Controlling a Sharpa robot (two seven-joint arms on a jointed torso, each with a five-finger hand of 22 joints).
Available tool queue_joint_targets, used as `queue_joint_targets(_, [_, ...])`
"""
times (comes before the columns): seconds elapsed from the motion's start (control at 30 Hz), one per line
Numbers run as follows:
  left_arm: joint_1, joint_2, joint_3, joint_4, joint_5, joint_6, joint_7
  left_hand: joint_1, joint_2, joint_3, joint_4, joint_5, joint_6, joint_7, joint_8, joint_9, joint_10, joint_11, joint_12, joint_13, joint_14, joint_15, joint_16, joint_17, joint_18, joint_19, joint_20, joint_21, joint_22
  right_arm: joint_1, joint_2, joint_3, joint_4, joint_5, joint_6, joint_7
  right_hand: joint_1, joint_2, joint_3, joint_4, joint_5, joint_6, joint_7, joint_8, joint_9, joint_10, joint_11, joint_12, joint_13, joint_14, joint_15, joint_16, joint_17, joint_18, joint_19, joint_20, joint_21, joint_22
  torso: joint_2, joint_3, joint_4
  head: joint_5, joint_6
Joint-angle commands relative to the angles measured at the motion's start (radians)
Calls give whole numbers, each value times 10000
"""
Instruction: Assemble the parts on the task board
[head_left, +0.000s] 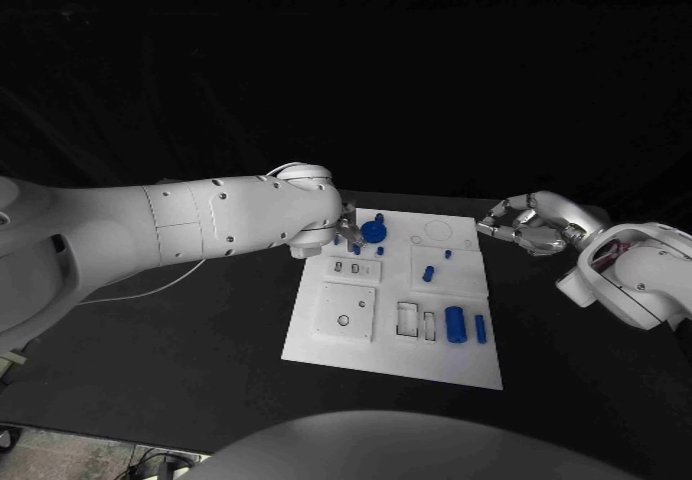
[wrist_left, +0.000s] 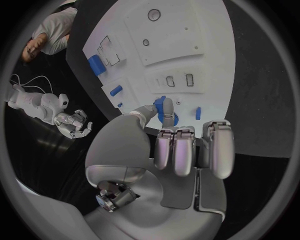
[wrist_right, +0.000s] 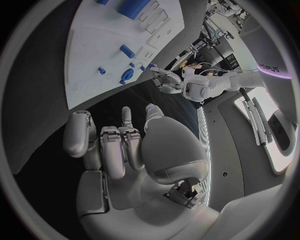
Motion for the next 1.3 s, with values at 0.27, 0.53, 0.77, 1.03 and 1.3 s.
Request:
queue_joint_targets(0.27, [-248, -13, -19, 253, -558, -64, 70, 81, 33, 1449, -1357, 35, -45, -16, -40, 16, 1039, -24, -35, 2630, 1036, -32, 25, 2634, -42, 325, -62, -47, 1775, -6, -20, 0, 40, 31, 78, 70, 121, 33, 5, -54, 67, -64, -12, -63, -13, 1041, -9, 25, 2609, 1026, -27, 35, 2627, 140, -65, -2, -49, 1505, -19, 4, 9, 3, 0])
queue_joint_targets(0.53, [-473, -65, -23, 310, -821, -214, 64, 86, 38, 1452, -1352, 45, -55, -11, -45, 16, 1039, -21, -35, 2630, 1036, -29, 25, 2634, -42, 324, -60, -47, 1776, -6, -30, 0, 40, 33, 48, 97, 158, 32, 13, -58, 72, -73, -11, -67, -14, 1041, -10, 25, 2609, 1026, -27, 35, 2627, 150, -99, -1, -93, 1492, -12, -1, 7, 28, 0])
queue_joint_targets(0.77, [-581, -109, -23, 363, -1031, -416, 75, 88, 39, 1453, -1350, 54, -60, -9, -48, 17, 1039, -18, -35, 2630, 1036, -27, 25, 2634, -44, 328, -60, -43, 1781, -6, -25, 0, 27, 33, 48, 108, 168, 31, 14, -58, 72, -77, -9, -69, -15, 1041, -10, 25, 2609, 1026, -27, 35, 2627, 153, -109, -1, -105, 1488, -16, 5, 2, 65, 0])
queue_joint_targets(1.03, [-611, -166, -23, 387, -1138, -457, 69, 88, 39, 1453, -1350, 54, -60, -9, -48, 17, 1039, -18, -35, 2630, 1036, -27, 25, 2634, -44, 328, -60, -43, 1781, -6, -27, 0, 19, 35, 48, 115, 176, 31, 14, -56, 72, -80, -8, -71, -15, 1041, -10, 25, 2609, 1026, -27, 35, 2627, 154, -113, -1, -112, 1486, -21, 4, 3, 73, 0])
queue_joint_targets(1.3, [-641, -187, -23, 407, -1157, -494, 87, 90, 38, 1451, -1347, 63, -62, -7, -48, 19, 1039, -16, -35, 2630, 1036, -24, 25, 2634, -41, 319, -58, -53, 1770, -6, -27, 0, 16, 35, 44, 126, 180, 31, 14, -54, 71, -82, -7, -72, -16, 1041, -10, 25, 2609, 1026, -27, 35, 2627, 156, -119, -1, -119, 1484, -12, 2, 2, 83, 0])
